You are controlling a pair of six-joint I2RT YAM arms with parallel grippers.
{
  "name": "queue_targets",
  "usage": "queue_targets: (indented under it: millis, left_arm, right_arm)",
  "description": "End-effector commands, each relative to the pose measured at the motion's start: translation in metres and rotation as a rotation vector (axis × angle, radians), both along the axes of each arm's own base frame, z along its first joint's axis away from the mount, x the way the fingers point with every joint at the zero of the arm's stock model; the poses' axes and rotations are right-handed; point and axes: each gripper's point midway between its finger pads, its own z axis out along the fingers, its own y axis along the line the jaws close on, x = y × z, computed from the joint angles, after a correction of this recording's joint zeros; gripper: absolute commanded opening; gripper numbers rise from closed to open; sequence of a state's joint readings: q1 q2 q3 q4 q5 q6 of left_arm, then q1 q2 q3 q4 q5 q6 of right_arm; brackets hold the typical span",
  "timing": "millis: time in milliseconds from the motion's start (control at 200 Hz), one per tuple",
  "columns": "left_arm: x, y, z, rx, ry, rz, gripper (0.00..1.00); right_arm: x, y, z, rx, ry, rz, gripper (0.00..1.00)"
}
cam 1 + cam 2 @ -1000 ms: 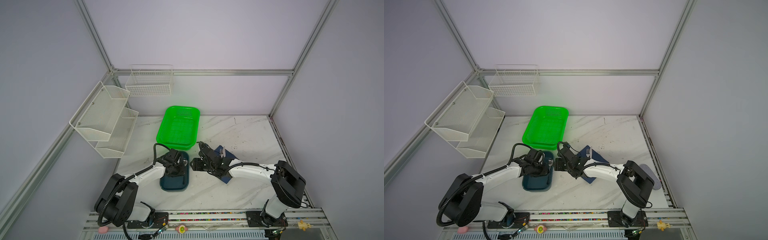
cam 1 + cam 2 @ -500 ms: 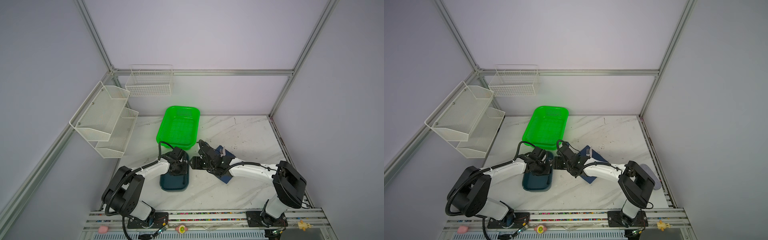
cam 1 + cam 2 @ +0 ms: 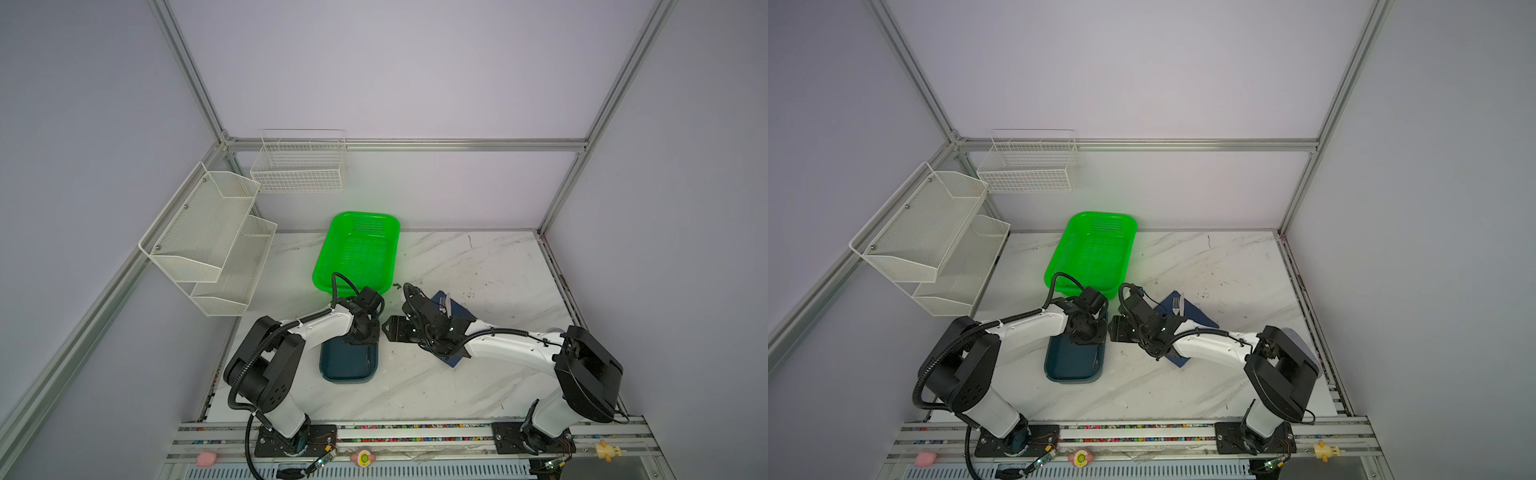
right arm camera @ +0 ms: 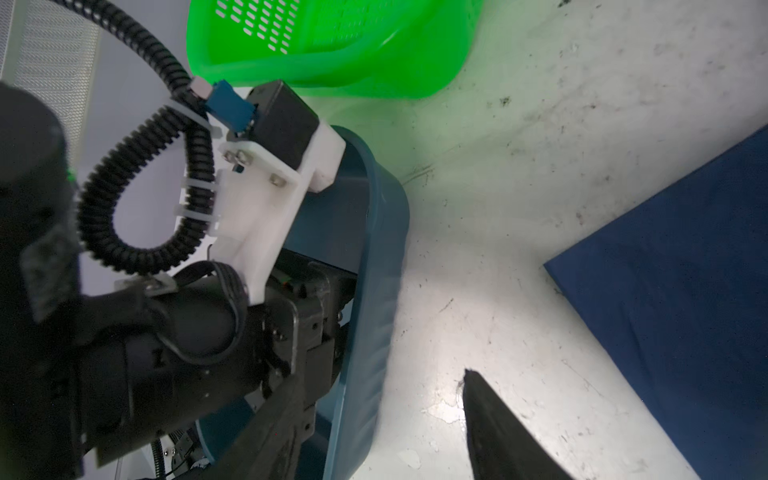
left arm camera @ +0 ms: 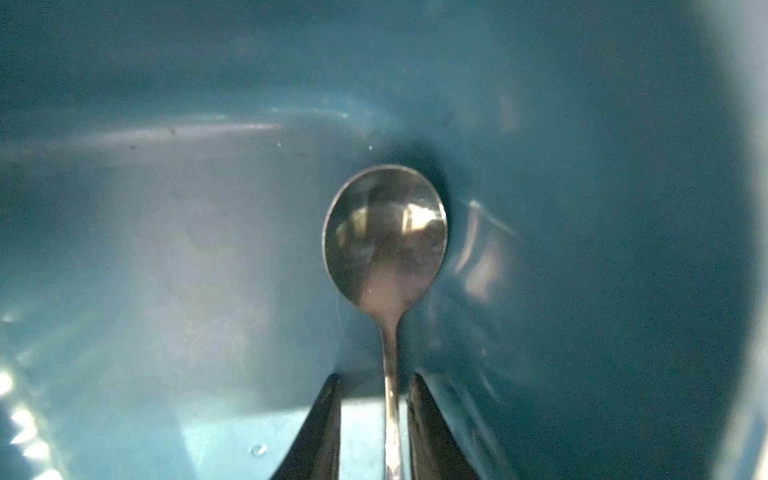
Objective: Place the utensils on the paper napkin and roll it up
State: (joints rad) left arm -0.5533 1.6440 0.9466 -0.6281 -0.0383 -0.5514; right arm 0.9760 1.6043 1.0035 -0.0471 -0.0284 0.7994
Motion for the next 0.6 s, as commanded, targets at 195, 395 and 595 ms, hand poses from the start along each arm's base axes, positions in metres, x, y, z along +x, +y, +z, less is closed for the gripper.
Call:
queue_targets:
  millis: [195, 395, 595]
  left_arm:
    - [0.000, 0.020, 0.003, 0.118, -0.008, -0.032, 0.10]
    - [0.003, 0.024, 0.010, 0.134, -0.022, -0.019, 0.09]
    - [0.004, 0.020, 0.006, 0.103, 0.018, -0.049, 0.18]
  right_arm:
    - [0.008, -0.001, -0.002, 0.010, 0.015, -0.080, 0.62]
    - [0.007, 0.000, 0.001, 0.024, 0.006, -0.070, 0.62]
    - [0.006, 0.007, 0.003, 0.062, 0.001, -0.043, 0.62]
